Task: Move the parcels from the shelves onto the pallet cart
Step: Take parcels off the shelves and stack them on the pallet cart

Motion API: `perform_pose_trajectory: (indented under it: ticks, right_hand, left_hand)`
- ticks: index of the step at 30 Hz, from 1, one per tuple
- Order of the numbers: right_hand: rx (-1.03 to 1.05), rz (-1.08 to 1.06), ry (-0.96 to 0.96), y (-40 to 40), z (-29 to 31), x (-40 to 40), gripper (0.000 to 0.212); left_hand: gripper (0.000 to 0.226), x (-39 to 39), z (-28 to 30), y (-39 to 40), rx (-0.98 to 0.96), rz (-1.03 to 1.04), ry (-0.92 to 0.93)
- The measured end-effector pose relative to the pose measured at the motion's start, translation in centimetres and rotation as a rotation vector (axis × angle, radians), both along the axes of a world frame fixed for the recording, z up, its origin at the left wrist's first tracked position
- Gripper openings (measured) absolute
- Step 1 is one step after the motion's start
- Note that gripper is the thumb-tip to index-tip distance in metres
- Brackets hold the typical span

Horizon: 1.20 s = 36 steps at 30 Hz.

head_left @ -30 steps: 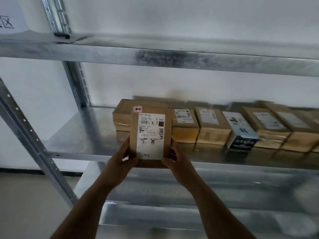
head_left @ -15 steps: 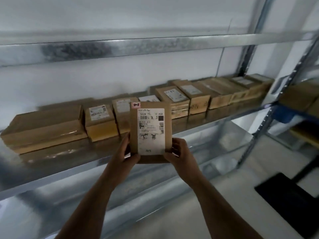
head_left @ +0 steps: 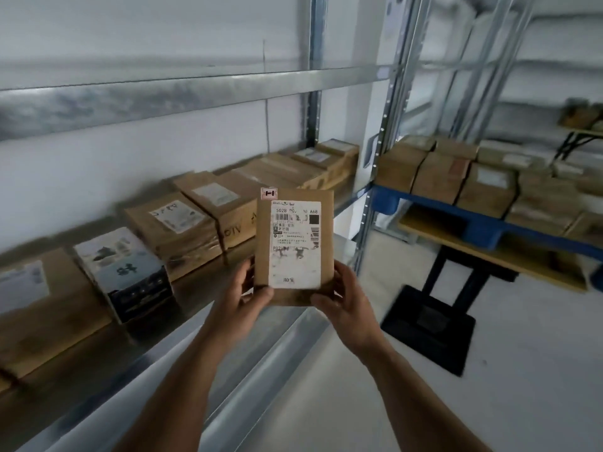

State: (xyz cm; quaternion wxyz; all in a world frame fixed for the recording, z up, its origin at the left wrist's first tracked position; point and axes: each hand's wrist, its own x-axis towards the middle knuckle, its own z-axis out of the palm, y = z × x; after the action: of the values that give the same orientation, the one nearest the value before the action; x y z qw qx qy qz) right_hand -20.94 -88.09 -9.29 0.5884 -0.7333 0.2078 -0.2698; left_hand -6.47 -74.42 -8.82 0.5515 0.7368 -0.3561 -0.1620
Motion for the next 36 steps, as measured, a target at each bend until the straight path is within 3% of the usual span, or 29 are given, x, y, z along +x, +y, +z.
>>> perform_pose_trajectory:
  ticks: [4, 8, 11, 20, 29, 36]
  right_hand:
    - [-0.029, -0.100, -0.014, -5.5, 1.4, 1.7, 0.056]
    - [-0.043, -0.194, -0.011, -10.2, 2.7, 3.6, 0.057]
    - [-0.053, -0.256, -0.003, -13.7, 3.3, 4.7, 0.059]
    - [-0.100, -0.407, -0.046, -23.9, 3.0, 5.4, 0.060]
    - [-0.130, -0.420, -0.109, -38.6, 3.8, 4.6, 0.050]
    - [-0.208, -0.363, -0.075, -50.7, 8.0, 3.2, 0.060]
  left_hand:
    - [0.071, 2.5, 1.0, -7.0, -0.029, -0.096, 0.024]
    - [0.047, 5.8, 2.3, -13.2, -0.032, -0.204, 0.053]
    - [0.059, 7.2, 3.5, -17.4, -0.030, -0.289, 0.000]
    - [0.050, 8.3, 3.9, -29.6, -0.106, -0.433, -0.051]
    - [0.046, 8.1, 4.6, -45.2, -0.160, -0.462, -0.028]
    - [0.042, 8.0, 9.3, -57.6, -0.088, -0.476, -0.025]
